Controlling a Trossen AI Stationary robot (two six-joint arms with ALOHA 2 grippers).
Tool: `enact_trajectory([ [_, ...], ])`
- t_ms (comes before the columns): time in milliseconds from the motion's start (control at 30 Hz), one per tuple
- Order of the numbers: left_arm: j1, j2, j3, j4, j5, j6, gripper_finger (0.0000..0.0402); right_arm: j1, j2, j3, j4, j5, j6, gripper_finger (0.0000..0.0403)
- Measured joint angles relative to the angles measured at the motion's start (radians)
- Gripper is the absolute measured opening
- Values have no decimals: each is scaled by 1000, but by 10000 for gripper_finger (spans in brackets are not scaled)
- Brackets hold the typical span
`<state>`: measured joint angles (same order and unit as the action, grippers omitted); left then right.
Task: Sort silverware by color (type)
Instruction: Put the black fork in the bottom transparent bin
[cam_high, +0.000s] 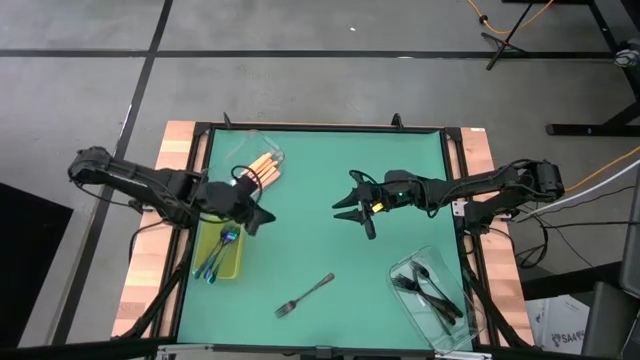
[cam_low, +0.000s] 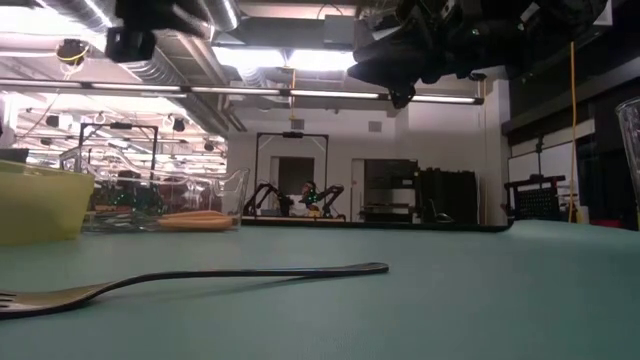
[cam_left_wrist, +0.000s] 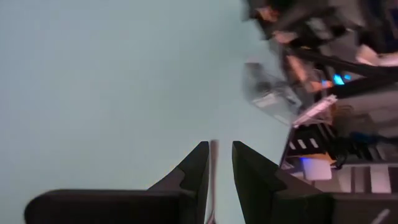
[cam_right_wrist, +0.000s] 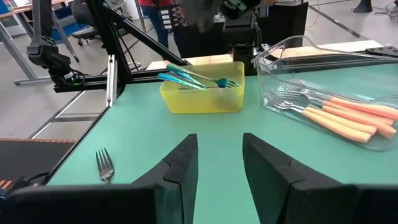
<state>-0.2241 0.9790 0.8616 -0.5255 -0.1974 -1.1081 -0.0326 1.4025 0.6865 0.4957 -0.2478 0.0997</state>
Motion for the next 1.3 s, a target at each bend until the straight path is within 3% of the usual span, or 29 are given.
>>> enact_trajectory([
  [233, -85, 121, 0, 176, -76, 94, 63, 0, 0, 0, 1, 0, 0, 117],
  [467, -148, 273, 0, 341, -80, 131, 63, 7, 0, 0, 11, -6, 35, 117],
  [633, -196, 383, 5, 421, -80, 115, 63, 71, 0, 0, 19, -7, 37, 117],
  [800, -253, 506, 101, 374, -73, 100, 63, 192, 0, 0, 26, 60, 37, 117],
  [1067, -304, 732, 382, 58, -78, 123, 52, 374, 0, 0, 26, 312, 37, 117],
  [1300, -327, 899, 490, 28, -70, 124, 49, 452, 0, 0, 26, 399, 37, 117],
])
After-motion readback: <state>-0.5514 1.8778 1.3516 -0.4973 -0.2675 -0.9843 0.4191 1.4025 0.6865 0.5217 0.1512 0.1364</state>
